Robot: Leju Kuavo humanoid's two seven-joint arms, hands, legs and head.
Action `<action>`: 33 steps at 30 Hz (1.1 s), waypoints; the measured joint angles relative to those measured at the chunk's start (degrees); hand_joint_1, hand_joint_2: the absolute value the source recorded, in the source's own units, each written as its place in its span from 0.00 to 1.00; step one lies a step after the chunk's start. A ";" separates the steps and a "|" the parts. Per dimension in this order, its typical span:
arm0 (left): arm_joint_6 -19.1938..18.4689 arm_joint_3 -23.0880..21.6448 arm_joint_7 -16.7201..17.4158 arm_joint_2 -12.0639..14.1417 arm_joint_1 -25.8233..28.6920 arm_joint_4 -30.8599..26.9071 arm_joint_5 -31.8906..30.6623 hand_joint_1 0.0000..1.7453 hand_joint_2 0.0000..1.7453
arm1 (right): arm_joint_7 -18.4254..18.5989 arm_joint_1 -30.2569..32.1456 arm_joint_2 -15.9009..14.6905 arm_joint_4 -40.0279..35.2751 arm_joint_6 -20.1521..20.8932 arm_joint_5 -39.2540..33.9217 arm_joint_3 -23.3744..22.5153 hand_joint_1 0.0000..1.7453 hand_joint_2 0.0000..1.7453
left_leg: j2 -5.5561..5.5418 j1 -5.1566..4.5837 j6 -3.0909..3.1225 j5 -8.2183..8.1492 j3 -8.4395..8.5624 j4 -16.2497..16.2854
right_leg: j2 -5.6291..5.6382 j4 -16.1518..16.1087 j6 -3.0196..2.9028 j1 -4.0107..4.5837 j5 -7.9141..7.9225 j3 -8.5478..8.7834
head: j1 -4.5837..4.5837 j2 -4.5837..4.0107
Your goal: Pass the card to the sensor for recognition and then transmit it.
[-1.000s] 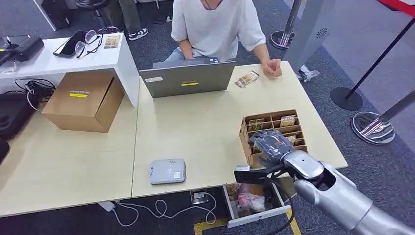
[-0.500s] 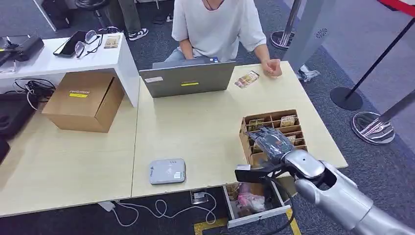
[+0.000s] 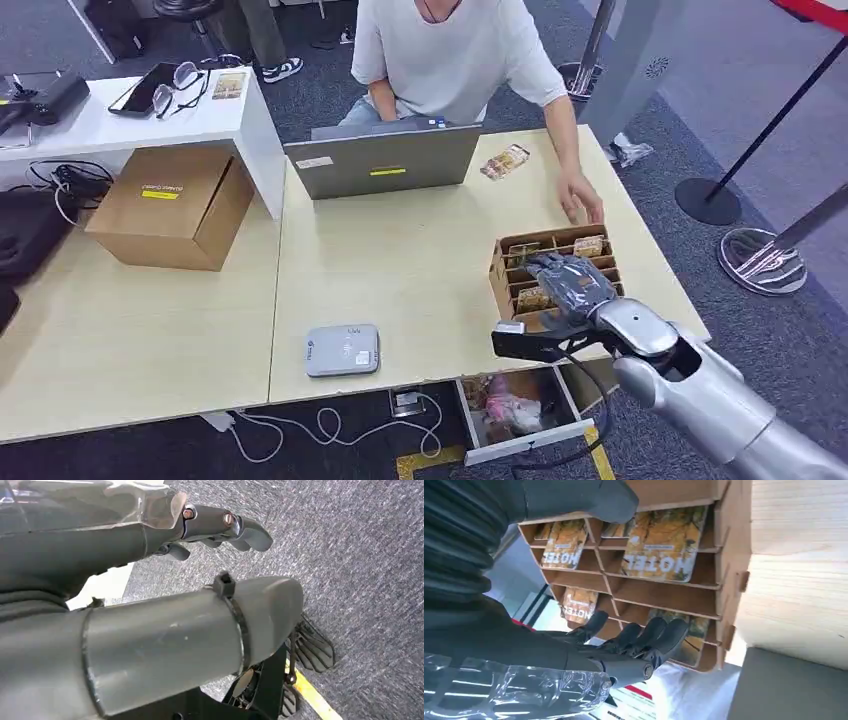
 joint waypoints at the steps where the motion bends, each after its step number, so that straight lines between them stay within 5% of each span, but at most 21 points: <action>1: 0.00 0.00 0.02 0.02 0.00 0.00 -0.07 0.00 0.00 | 0.00 0.14 -0.11 0.11 -0.02 0.00 -0.11 0.32 1.00 | 0.00 0.00 0.00 0.00 0.00 0.00 | 0.00 0.00 0.00 0.00 0.00 0.00 | 0.00 0.00; 15: 0.42 0.00 0.11 0.31 0.09 0.00 -0.28 0.00 0.00 | -0.09 0.65 -1.29 1.16 -0.17 -0.39 -1.38 0.38 1.00 | 0.00 0.00 0.00 0.00 0.01 0.00 | 0.01 0.00 0.00 0.00 0.00 0.00 | 0.00 0.00; 19: 0.44 0.00 0.09 0.35 0.09 0.02 -0.33 0.00 0.00 | -0.17 0.85 -1.68 1.14 -0.20 -0.46 -1.40 0.52 1.00 | 0.00 0.00 0.00 0.00 0.00 0.00 | 0.01 0.00 0.00 0.00 0.00 0.00 | 0.00 0.00; 33: 0.59 0.00 0.02 0.42 0.10 0.15 -0.48 0.00 0.00 | -0.39 0.90 -1.66 1.14 -0.28 -0.61 -1.03 0.50 1.00 | 0.00 0.00 0.00 0.00 -0.01 0.00 | 0.00 0.00 0.00 0.00 0.00 0.01 | 0.00 0.00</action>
